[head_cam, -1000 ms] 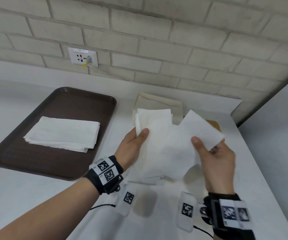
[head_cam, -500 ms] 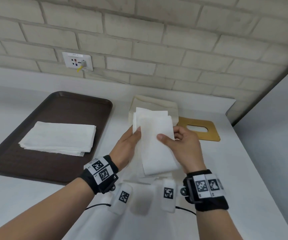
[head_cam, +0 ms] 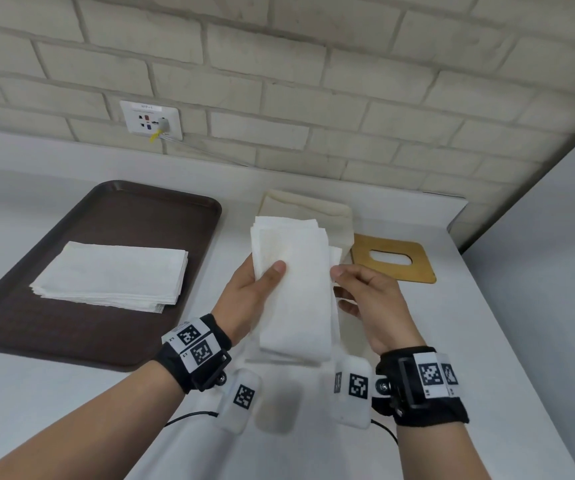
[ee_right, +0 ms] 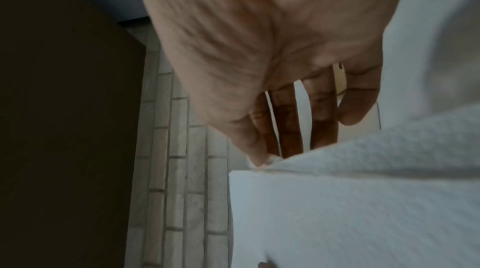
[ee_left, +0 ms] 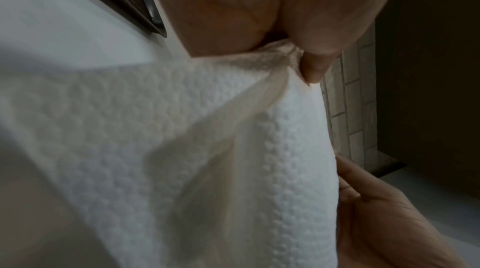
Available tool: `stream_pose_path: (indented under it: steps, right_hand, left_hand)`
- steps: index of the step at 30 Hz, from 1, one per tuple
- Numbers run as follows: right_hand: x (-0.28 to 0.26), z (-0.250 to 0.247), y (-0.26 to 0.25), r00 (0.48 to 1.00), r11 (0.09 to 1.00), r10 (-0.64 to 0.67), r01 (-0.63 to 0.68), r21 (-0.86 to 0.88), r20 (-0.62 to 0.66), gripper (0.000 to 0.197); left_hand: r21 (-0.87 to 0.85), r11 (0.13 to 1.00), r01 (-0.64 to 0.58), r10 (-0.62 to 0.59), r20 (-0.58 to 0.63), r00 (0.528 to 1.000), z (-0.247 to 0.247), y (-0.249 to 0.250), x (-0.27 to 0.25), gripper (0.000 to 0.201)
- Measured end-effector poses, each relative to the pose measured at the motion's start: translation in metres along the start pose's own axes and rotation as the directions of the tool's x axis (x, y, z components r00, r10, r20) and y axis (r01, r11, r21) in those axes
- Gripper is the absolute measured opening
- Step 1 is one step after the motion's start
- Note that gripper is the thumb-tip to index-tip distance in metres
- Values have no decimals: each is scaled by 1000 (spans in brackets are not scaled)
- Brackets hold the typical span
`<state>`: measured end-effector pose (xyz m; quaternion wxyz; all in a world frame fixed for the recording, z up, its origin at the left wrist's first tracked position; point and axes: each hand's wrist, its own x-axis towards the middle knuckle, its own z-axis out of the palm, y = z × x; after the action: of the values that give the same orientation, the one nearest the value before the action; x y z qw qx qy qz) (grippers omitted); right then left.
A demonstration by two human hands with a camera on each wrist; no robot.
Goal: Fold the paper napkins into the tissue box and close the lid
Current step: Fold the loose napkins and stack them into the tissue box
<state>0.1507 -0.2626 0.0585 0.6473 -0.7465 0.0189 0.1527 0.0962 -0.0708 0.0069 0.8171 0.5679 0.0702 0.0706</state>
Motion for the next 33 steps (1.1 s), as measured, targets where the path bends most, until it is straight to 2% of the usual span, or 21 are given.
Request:
stream_pose_path:
  steps: [6,10,12,14,15,17,18,19,21,23,24,26,28,30,33]
  right_hand:
    - [0,7,3,987,993,-79,91,81,-136,12]
    - [-1,6,6,938,977,-209,214,-12,-276,11]
    - [-5,-1,-2,867,942,-335,323,-94,-370,11]
    - [-12,-12,-19,753,864,-495,480,-152,-434,12]
    - [-19,-18,-31,706,822,-557,542,-173,-437,14]
    - [-37,-28,-54,664,752,-642,641,-150,-382,14]
    - [-47,-30,-65,672,731,-655,679,-65,-346,12]
    - [-55,-30,-74,704,721,-643,689,72,-302,7]
    - [-59,-26,-82,794,717,-576,605,345,-196,10]
    - [-53,-16,-80,838,747,-529,534,396,-132,13]
    - [-46,-8,-76,848,775,-513,524,353,-133,11]
    - [-28,7,-59,834,829,-527,547,115,-163,11]
    - [-11,22,-39,815,829,-559,545,-126,-155,11]
    - [0,33,-23,821,818,-556,513,-261,-129,9]
    - [6,41,-7,832,797,-537,446,-408,-141,14]
  left_hand:
    - [-36,999,18,-19,-15,1000,0,-4,0,37]
    - [-39,999,12,-15,-55,998,0,0,3,27]
    - [-29,1000,-3,0,-89,996,-2,3,6,25]
    - [6,1000,-21,21,-117,993,-6,6,9,26]
    - [30,999,-29,33,-123,992,-9,9,10,27]
    - [84,995,-46,56,-122,991,-14,15,12,29]
    - [104,993,-54,66,-115,991,-16,17,13,30]
    - [118,991,-60,72,-105,992,-16,19,14,31]
    - [133,989,-66,78,-89,993,-15,22,15,38]
    - [124,990,-62,70,-59,996,-12,21,14,43]
    - [116,992,-59,65,-49,997,-10,21,13,42]
    - [98,994,-49,52,-38,998,-6,20,10,38]
    - [75,996,-42,44,-26,999,-2,16,8,38]
    - [55,998,-25,25,-10,1000,0,12,6,39]
    - [-21,994,112,-111,20,994,4,13,1,61]
